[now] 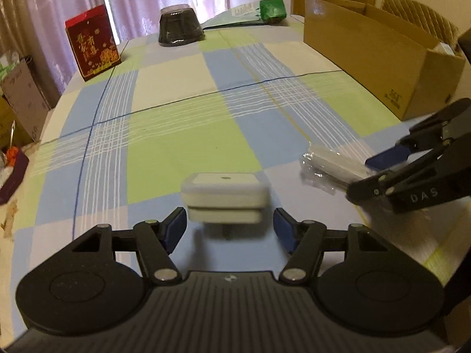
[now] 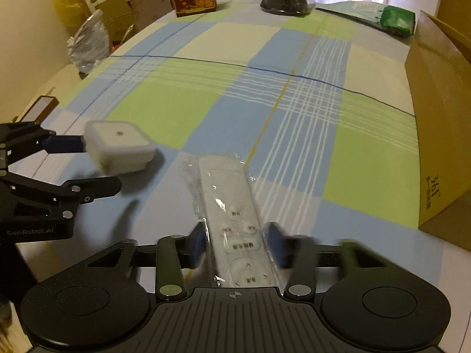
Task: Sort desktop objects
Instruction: 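Grasp the white night-light with the left tool while the right tool grasps the bagged remote, then carry the night-light and bagged white remote over the cardboard box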
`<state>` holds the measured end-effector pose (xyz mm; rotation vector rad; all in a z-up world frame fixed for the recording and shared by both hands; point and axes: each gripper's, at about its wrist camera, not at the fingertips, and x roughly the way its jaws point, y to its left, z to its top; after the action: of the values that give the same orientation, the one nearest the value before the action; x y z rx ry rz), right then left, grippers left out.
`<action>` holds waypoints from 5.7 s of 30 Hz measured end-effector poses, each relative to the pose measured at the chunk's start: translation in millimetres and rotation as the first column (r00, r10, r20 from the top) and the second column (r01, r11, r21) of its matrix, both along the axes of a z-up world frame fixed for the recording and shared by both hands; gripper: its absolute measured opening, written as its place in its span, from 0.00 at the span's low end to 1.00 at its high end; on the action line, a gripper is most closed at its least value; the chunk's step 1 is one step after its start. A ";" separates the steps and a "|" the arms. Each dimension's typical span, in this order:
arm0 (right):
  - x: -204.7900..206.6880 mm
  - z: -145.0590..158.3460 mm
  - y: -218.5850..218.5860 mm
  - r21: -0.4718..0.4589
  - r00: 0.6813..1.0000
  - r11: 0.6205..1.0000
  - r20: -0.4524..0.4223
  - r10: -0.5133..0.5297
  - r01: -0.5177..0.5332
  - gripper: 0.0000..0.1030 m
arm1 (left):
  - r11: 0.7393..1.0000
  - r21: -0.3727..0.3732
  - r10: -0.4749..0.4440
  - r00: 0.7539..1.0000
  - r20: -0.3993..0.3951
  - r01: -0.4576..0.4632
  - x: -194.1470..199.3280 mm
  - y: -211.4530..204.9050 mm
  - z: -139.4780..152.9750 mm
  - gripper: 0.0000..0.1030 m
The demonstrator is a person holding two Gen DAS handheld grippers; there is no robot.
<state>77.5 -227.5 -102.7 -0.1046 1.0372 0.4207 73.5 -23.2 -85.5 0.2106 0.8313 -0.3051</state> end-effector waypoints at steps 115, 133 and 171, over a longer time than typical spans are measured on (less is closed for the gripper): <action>-50.6 152.3 -127.8 0.028 0.896 0.931 0.262 -0.359 0.365 0.36 | 0.962 -0.081 -0.248 0.960 0.126 0.260 -11.3 -156.8 129.7 0.59; -48.9 157.1 -154.5 0.024 0.877 0.914 0.271 -0.395 0.405 0.36 | 0.949 -0.088 -0.289 0.946 0.143 0.303 -4.0 -188.3 138.3 0.59; 8.6 140.8 -240.5 0.013 0.851 0.879 0.247 -0.464 0.476 0.36 | 0.925 -0.100 -0.348 0.924 0.158 0.366 37.5 -262.2 137.4 0.59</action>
<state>86.2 -468.0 38.1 0.0562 0.7937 -0.0682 111.0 -285.4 51.9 0.2612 0.6308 -0.6792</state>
